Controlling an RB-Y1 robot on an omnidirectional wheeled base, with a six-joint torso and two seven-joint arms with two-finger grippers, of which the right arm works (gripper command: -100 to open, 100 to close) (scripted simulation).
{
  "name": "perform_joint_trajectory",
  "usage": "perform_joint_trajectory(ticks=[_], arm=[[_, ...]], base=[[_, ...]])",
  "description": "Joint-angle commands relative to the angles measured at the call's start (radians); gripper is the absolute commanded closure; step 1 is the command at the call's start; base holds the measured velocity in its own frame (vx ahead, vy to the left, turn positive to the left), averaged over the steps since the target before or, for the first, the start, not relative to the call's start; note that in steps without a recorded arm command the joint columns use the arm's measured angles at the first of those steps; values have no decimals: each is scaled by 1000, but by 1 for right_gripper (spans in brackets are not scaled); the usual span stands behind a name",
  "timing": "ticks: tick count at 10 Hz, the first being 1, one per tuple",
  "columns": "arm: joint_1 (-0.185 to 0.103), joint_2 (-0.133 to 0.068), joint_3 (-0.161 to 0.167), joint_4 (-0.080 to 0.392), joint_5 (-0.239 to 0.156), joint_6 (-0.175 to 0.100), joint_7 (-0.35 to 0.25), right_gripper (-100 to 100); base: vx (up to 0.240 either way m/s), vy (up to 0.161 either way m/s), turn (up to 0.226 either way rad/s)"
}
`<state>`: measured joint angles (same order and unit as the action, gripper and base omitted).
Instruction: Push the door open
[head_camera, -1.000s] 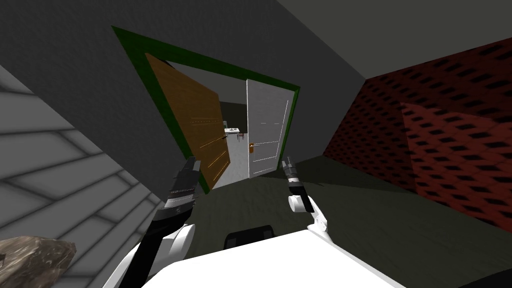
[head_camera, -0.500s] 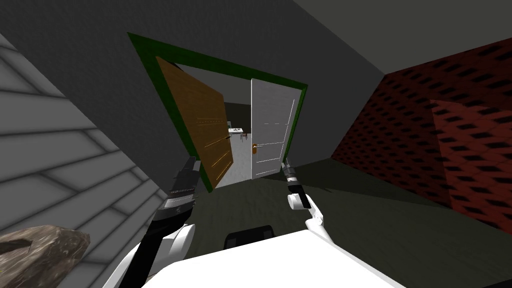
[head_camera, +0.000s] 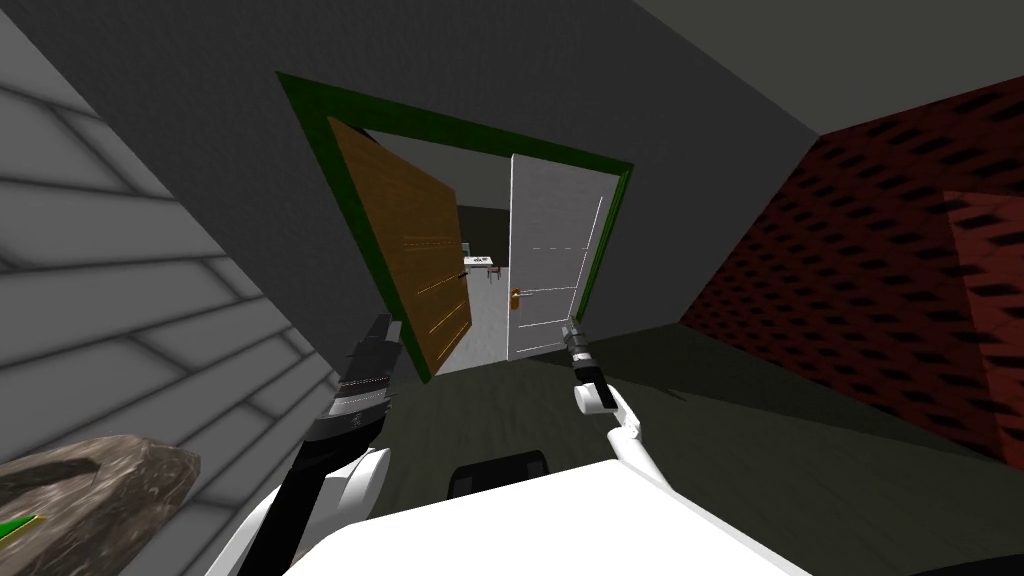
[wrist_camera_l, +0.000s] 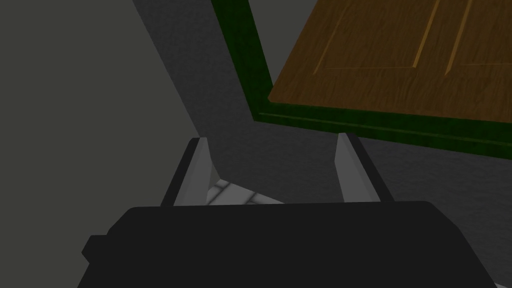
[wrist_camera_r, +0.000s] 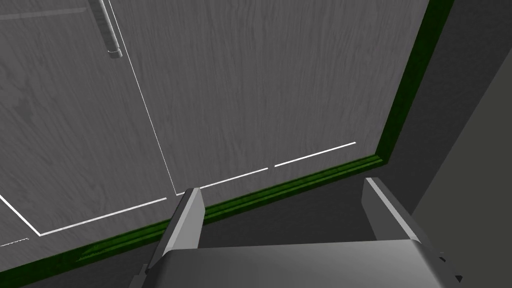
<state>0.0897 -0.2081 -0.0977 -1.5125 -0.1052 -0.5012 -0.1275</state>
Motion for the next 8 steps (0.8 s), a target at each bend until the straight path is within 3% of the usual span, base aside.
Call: perform_joint_trajectory(ticks=[1, 3, 4, 5, 6, 8], arm=[[-14, -4, -1, 33, -2, -2, 0, -100], [-58, -21, -4, 108, -11, 2, -3, -100], [-58, -21, -4, 115, -11, 2, -3, -100], [-79, -29, -6, 155, -15, 4, -4, -100], [-79, -29, -6, 156, -15, 4, -4, -100], [-121, -45, -9, 234, -24, 7, -6, -100]], base=[[43, -3, 58], [58, -5, 143], [59, -15, 70], [62, -14, 122], [50, -12, 56], [70, -17, 136]])
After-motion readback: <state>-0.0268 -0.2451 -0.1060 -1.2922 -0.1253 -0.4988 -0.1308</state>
